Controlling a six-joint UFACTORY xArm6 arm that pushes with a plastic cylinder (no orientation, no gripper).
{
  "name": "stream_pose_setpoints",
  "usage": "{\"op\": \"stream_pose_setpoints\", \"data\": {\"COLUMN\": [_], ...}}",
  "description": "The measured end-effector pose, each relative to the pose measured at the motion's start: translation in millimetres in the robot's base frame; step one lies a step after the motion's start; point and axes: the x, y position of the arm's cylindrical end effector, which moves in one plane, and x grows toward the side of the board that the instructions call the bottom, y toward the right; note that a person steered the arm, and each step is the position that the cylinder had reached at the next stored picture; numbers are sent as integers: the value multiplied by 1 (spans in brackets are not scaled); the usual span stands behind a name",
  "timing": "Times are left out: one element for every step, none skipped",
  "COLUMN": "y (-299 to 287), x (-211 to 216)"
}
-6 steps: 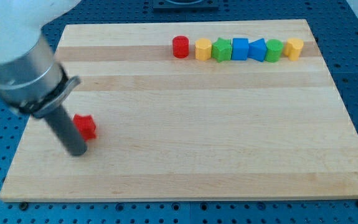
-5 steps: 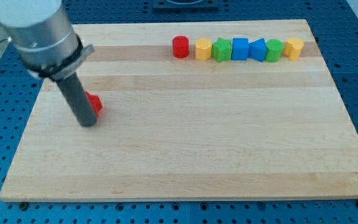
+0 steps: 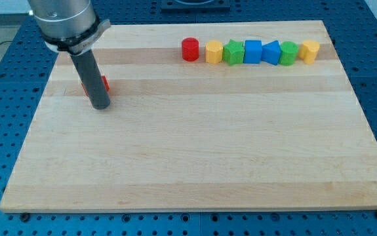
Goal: Place the red star to the left of the red circle
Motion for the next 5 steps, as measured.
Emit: {"op": "stream_pose_setpoints", "data": {"y": [-29,-26,-8,-8,-12], "x": [6,-42,-88,-106,-98]}}
